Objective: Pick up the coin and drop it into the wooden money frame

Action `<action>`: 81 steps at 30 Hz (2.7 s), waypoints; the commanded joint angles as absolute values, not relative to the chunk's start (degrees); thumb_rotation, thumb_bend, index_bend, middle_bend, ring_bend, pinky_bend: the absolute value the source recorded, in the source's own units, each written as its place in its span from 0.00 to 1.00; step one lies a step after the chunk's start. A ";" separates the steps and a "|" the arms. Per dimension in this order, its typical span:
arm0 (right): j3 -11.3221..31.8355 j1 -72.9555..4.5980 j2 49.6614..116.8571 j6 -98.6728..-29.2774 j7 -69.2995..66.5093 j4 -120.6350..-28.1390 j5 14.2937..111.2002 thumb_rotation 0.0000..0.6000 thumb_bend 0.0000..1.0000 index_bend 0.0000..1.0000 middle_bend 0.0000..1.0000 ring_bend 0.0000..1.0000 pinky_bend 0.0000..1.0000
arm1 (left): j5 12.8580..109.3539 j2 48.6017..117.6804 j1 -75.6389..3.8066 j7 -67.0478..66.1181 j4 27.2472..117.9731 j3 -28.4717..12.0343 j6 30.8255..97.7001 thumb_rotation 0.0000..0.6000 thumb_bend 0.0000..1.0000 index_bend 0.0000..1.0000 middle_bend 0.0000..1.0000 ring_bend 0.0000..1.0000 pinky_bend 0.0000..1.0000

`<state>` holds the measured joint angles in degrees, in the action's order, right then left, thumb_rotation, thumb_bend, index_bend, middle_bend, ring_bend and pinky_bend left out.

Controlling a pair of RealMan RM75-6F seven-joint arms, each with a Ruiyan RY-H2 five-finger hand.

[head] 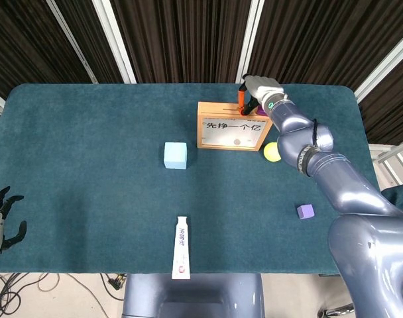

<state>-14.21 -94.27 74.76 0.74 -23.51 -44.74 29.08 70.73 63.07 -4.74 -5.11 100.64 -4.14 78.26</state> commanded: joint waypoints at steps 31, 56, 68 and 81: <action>-9.90 -92.50 72.30 -6.03 -28.98 -48.42 37.08 1.00 0.63 0.34 0.00 0.00 0.00 | 70.49 62.85 -4.86 -5.21 100.78 -4.07 77.95 1.00 0.45 0.24 0.00 0.00 0.16; -13.33 -68.23 51.69 -80.56 3.93 -113.34 45.82 1.00 0.45 0.18 0.00 0.00 0.00 | 74.46 62.50 -4.60 -3.84 99.89 -2.96 78.93 1.00 0.45 0.24 0.01 0.00 0.16; -22.72 -42.06 59.24 -106.20 15.24 -115.78 64.53 1.00 0.45 0.16 0.00 0.00 0.00 | 76.62 63.05 -4.23 -4.45 98.72 -2.55 80.55 1.00 0.46 0.25 0.01 0.00 0.16; -24.40 -23.01 64.80 -115.54 16.48 -103.89 71.95 1.00 0.45 0.16 0.00 0.00 0.00 | 79.75 64.48 -3.80 -5.62 96.97 -2.66 83.79 1.00 0.46 0.17 0.01 0.00 0.15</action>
<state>-24.15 -24.18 64.17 -115.01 15.98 -104.74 70.97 79.36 64.35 -3.83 -5.50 97.22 -2.68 83.47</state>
